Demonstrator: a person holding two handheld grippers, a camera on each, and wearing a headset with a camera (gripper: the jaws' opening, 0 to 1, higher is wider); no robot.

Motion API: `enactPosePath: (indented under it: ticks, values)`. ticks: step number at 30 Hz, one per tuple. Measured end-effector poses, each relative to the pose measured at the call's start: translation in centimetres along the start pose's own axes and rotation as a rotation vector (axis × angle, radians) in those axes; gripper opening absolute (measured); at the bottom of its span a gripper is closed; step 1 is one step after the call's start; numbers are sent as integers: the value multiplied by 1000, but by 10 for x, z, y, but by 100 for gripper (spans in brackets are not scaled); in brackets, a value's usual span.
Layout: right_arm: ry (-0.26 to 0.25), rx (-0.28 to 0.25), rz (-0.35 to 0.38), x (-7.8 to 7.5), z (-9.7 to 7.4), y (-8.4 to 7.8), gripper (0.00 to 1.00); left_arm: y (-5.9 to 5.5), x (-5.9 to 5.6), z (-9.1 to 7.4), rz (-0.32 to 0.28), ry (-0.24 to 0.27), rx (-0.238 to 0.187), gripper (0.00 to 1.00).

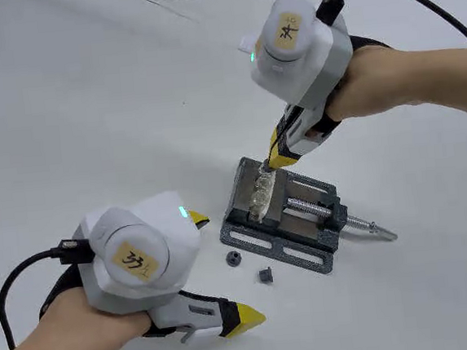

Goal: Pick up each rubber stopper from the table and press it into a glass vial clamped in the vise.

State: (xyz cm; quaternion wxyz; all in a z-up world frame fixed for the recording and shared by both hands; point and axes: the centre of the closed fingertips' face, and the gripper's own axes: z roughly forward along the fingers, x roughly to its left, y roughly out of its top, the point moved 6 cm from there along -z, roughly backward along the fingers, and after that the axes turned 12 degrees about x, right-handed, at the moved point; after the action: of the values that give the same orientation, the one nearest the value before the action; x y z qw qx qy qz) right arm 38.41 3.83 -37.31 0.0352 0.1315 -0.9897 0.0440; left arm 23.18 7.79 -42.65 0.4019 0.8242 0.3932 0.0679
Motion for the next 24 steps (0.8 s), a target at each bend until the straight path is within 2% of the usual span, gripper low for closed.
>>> enactPosePath:
  ticks: [5, 10, 14, 21, 24]
  values:
    - [0, 14, 5, 1, -1, 1, 0, 0, 1, 1, -3, 0, -2, 79]
    - [11, -25, 51, 0, 0, -1, 0, 2, 2, 0, 0, 2, -4, 79]
    - [3, -27, 46, 0, 0, -1, 0, 4, 3, -1, 4, 4, -4, 78]
    - [24, -67, 103, 0, 1, -4, 0, 6, 5, -4, 6, 16, -7, 78]
    - [21, -56, 95, 1, 0, -3, 0, 6, 5, -4, 3, 19, -10, 78]
